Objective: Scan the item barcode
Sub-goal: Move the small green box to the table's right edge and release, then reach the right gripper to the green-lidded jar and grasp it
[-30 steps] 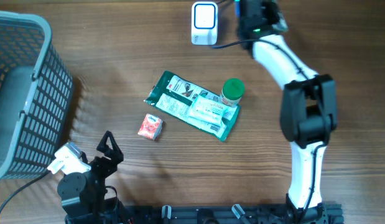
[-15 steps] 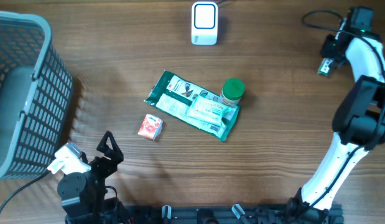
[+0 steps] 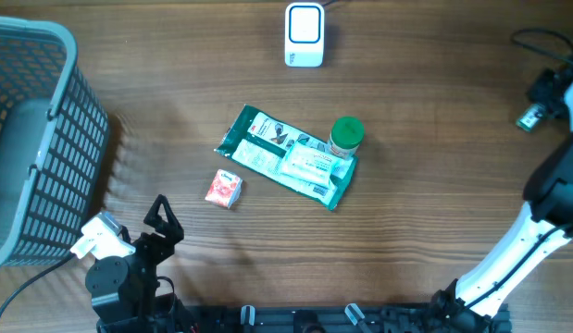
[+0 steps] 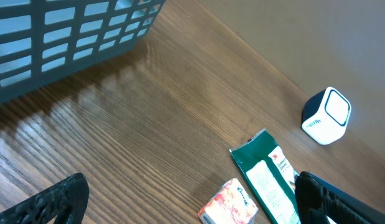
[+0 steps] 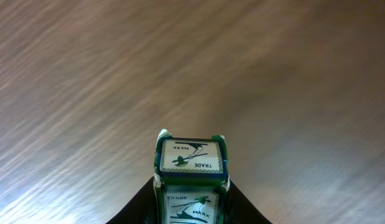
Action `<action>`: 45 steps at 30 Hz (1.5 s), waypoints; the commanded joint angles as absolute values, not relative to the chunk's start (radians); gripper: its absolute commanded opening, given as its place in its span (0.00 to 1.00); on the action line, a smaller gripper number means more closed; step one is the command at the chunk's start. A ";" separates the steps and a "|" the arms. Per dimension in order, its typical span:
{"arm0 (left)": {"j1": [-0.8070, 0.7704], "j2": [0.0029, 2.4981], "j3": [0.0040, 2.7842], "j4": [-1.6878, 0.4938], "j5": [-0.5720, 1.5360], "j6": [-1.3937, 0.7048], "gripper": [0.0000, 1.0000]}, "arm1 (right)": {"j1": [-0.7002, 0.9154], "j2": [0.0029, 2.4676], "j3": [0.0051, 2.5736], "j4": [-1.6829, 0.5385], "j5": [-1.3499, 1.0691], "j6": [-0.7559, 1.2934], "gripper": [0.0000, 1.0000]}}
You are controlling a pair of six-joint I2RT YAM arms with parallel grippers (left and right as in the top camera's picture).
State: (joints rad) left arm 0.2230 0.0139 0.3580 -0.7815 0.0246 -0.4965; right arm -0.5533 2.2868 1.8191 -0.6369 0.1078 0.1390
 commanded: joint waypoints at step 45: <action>0.224 0.009 0.357 -0.779 0.018 -0.506 1.00 | 0.284 1.928 1.398 -0.823 -0.212 0.682 1.00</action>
